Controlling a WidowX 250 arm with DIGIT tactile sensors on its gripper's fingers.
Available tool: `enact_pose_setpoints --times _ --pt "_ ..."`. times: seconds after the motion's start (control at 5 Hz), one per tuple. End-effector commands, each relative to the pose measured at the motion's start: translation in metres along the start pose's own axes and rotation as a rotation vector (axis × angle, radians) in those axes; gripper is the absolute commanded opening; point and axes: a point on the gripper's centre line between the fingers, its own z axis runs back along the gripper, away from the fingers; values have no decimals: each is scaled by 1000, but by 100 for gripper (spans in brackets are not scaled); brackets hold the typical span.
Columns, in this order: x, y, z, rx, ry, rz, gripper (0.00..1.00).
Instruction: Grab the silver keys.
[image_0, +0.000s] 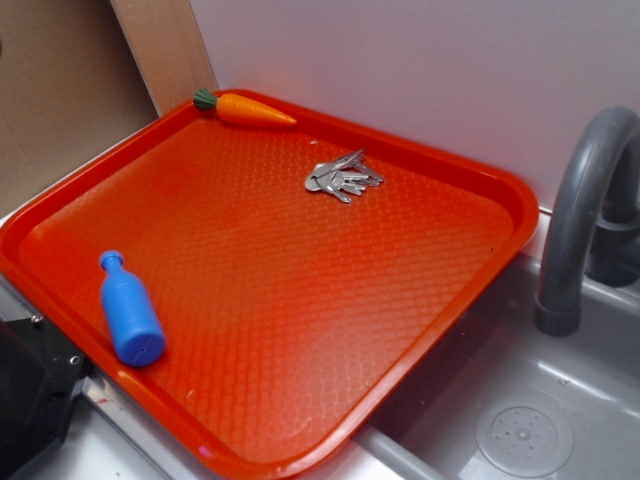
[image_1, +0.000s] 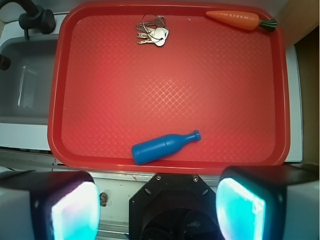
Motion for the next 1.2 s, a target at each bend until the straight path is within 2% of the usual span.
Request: enact_pose_setpoints --times 0.0,0.2,0.4,0.6,0.8,1.0 --pt "0 0 0 0 0 0 100" --pt "46 -10 -41 4 -68 73 100" --pt "63 -49 -51 7 -235 158 100" --pt "102 -57 -96 25 -302 65 100" --pt "147 -60 -142 185 -345 -84 100" --pt "179 -52 -151 206 -334 -209 100"
